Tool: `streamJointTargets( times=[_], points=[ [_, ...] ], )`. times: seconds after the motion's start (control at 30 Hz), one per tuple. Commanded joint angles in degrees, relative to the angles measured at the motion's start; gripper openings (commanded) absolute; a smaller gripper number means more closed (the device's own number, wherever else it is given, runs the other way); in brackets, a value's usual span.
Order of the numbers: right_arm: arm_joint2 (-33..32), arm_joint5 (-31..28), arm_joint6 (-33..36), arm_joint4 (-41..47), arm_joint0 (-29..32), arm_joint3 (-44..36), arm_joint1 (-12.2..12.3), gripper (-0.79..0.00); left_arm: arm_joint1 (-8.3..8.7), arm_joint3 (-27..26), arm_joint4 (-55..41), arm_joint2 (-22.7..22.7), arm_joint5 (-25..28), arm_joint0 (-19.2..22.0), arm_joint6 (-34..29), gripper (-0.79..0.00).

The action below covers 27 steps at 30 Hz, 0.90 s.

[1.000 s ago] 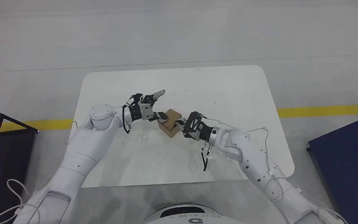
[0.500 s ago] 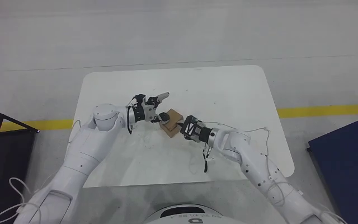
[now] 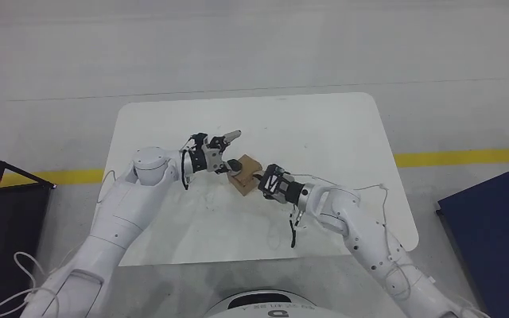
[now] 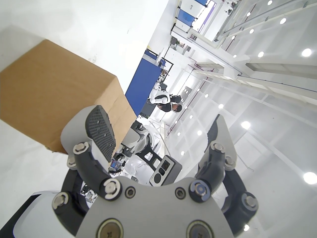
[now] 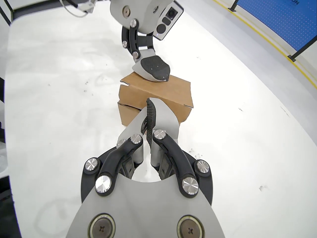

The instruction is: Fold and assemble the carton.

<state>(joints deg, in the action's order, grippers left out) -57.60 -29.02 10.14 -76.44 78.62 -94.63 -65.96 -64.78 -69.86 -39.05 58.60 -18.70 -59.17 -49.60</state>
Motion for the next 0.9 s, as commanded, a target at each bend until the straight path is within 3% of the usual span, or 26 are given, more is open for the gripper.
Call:
streamJointTargets(
  times=[0.0, 0.03, 0.17, 0.27, 0.57, 0.87],
  points=[
    [-0.8, 0.0, -0.3, 0.9, 0.6, 0.1, 0.1, -0.400, 0.03, -0.1, 0.1, 0.2, 0.0, -0.1, 0.0, 0.000],
    [-1.2, 0.1, -0.5, 1.1, 0.8, 0.0, 0.2, -0.354, 0.03, -0.2, 0.0, 0.3, 0.1, -0.2, -0.1, 0.000],
    [-2.1, 0.9, -2.6, 2.0, 1.7, -0.7, 0.3, -0.302, 0.03, -0.3, -0.1, 0.5, 0.0, -0.3, -0.2, 0.000],
    [-2.6, 1.8, -3.3, 1.7, 2.1, -1.2, 0.4, -0.351, 0.02, -0.3, 0.0, 0.6, -0.1, -0.4, -0.2, 0.000],
    [-2.9, 2.7, -3.8, 1.6, 1.7, -0.3, 0.3, -0.323, 0.03, -0.7, 0.0, 1.1, 0.0, -0.7, -0.4, 0.000],
    [-1.2, 2.3, -3.4, 1.8, -0.4, 1.7, -0.2, -0.369, 0.04, -0.8, -0.4, 1.6, -0.2, -1.2, -0.6, 0.000]
  ],
)
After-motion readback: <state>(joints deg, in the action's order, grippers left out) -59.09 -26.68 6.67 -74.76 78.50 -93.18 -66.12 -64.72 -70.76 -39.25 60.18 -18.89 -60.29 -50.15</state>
